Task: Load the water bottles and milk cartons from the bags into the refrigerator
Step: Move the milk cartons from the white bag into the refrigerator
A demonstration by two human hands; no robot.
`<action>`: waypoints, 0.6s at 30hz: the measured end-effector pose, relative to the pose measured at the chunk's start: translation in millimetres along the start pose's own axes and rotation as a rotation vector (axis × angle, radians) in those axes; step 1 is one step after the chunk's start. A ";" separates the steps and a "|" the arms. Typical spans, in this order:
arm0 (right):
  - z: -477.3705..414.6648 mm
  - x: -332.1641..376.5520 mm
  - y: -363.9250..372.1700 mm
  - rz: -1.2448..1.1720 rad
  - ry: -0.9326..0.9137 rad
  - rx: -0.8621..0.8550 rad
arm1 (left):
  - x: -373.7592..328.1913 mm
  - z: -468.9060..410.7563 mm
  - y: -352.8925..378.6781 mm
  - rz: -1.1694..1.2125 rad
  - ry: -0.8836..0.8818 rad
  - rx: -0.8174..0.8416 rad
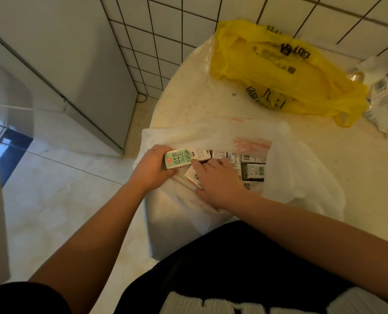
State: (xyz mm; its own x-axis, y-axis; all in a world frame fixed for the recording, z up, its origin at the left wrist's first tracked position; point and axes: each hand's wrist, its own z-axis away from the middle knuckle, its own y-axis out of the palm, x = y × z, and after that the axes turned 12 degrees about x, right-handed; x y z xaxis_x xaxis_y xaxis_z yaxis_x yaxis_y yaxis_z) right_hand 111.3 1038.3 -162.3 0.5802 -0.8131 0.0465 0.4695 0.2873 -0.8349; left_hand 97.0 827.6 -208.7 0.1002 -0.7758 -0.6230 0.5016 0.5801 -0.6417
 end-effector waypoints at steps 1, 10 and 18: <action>-2.7 3.9 -1.3 -0.031 0.035 -0.014 | -0.4 -0.4 -1.7 0.007 -0.006 0.006; -2.5 14.4 -5.5 -0.397 0.195 -0.060 | -5.7 15.7 -3.0 0.309 -0.005 -0.071; 58.4 -0.2 -22.1 -1.034 0.136 -0.316 | -40.1 48.9 -14.6 0.537 0.066 -0.295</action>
State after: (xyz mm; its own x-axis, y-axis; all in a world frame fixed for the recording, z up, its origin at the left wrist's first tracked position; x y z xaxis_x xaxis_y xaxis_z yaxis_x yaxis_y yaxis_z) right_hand 139.7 1061.6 -111.8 -0.0850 -0.6411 0.7627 0.4843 -0.6955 -0.5307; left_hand 127.6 838.1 -152.4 0.2150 -0.3444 -0.9139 0.1355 0.9372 -0.3213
